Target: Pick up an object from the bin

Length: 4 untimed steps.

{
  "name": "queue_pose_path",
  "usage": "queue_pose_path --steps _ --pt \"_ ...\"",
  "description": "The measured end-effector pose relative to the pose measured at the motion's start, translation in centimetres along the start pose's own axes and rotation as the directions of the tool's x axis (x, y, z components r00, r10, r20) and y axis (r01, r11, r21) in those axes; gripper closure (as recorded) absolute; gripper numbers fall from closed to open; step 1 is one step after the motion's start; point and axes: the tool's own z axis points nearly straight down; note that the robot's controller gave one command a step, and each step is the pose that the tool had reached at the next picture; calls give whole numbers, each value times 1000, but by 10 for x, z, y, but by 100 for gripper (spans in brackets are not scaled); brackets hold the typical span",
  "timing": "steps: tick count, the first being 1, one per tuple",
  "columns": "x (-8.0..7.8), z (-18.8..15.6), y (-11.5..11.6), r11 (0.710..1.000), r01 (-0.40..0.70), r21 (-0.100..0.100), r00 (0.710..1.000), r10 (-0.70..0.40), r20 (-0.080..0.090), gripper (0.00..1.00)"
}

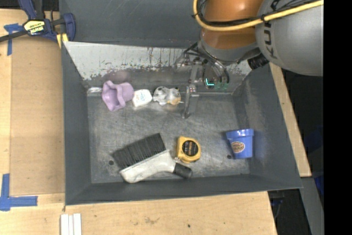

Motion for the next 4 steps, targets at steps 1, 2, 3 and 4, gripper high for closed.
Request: queue_pose_path --steps 1,2,3,4 --pt "-2 -5 0 1000 -1 -1 1000 1 8 0" --pt "-7 60 -10 998 -61 -2 998 61 13 0" --pt "-5 102 -10 996 -86 -1 996 86 3 0" --pt "-7 59 8 970 -243 -3 970 243 8 0"
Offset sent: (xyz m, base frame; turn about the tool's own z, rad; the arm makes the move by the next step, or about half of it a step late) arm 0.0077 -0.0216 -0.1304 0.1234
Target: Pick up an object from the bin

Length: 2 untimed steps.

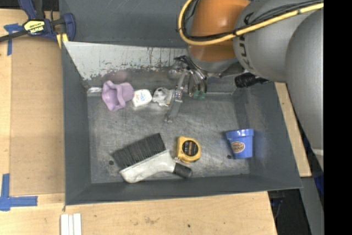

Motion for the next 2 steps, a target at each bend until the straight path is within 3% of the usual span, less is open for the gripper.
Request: queue_pose_path --steps 1,2 --pt "4 50 -7 988 -153 -1 988 153 2 0" --pt "-1 64 8 1000 -28 -1 999 28 18 100"
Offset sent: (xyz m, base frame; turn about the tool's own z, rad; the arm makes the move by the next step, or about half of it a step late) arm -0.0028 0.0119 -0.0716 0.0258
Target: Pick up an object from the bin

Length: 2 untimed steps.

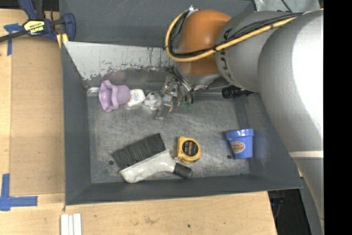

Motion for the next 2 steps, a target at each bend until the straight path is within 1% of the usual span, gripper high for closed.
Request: queue_pose_path --steps 1,2 --pt "0 0 0 1000 0 0 1000 0 0 100" --pt "-2 -20 0 1000 0 0 1000 0 -15 100"
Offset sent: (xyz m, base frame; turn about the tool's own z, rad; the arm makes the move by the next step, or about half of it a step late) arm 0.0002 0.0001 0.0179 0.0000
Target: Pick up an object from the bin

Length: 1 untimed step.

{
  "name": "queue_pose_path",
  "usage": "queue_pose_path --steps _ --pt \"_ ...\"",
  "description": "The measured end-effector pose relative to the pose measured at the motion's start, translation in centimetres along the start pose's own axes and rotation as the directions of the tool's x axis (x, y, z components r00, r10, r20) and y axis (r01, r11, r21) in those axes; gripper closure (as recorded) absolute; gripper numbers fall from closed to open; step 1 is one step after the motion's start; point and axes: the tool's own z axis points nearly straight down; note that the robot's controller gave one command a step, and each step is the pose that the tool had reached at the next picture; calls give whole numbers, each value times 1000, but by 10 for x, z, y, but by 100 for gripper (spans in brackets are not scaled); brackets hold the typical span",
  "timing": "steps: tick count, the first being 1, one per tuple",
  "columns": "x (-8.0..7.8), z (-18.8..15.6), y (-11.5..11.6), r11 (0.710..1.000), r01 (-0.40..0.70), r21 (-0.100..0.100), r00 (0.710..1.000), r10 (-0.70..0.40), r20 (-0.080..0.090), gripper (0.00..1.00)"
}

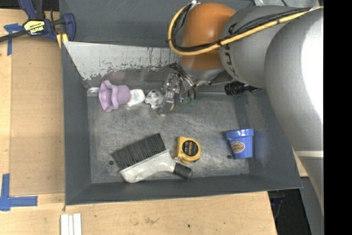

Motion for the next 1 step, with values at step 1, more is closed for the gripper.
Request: queue_pose_path --steps 1 --pt "1 18 0 1000 0 1 1000 0 -3 100"
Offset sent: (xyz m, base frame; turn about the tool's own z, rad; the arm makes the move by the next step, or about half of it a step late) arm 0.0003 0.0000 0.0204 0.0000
